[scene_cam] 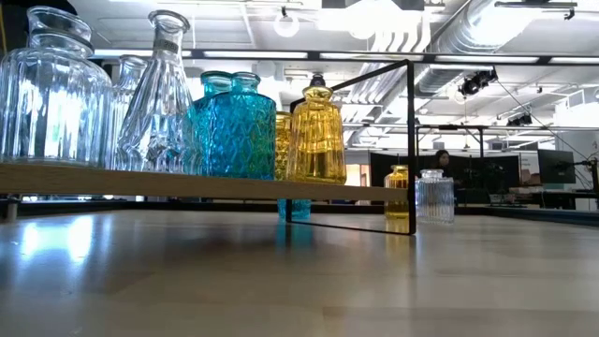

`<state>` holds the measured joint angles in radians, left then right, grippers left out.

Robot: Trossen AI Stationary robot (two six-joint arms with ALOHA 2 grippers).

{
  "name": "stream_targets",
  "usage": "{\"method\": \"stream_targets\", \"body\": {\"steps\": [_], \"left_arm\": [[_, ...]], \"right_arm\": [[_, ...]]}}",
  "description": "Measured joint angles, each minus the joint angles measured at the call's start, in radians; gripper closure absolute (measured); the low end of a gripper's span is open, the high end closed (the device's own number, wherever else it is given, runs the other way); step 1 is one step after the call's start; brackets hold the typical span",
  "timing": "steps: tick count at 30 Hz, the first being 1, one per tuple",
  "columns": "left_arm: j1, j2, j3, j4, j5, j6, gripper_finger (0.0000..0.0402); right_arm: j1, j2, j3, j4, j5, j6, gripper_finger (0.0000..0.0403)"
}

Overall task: Sort vases onto shelf
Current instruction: Put the yellow vase on the shelf aligned with the other yellow vases

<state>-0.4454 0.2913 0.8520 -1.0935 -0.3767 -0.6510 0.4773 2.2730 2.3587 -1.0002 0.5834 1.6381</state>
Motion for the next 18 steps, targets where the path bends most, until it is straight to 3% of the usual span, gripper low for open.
{"method": "stream_targets", "body": {"steps": [5,14,18], "left_arm": [[0.0,0.0,0.0,0.0,0.026,0.001,0.0401],[0.0,0.001,0.0,0.0,0.029,0.001,0.0402],[0.0,0.002,0.001,0.017,0.03,0.001,0.0402]], "right_arm": [[-0.014,-0.099,-0.071,-0.098,0.026,0.004,0.0403],[-0.078,-0.156,-0.024,-0.564,-0.055,-0.009,0.0403],[-0.109,-0.242,-0.049,-0.568,-0.005,-0.197,0.0403]]}}
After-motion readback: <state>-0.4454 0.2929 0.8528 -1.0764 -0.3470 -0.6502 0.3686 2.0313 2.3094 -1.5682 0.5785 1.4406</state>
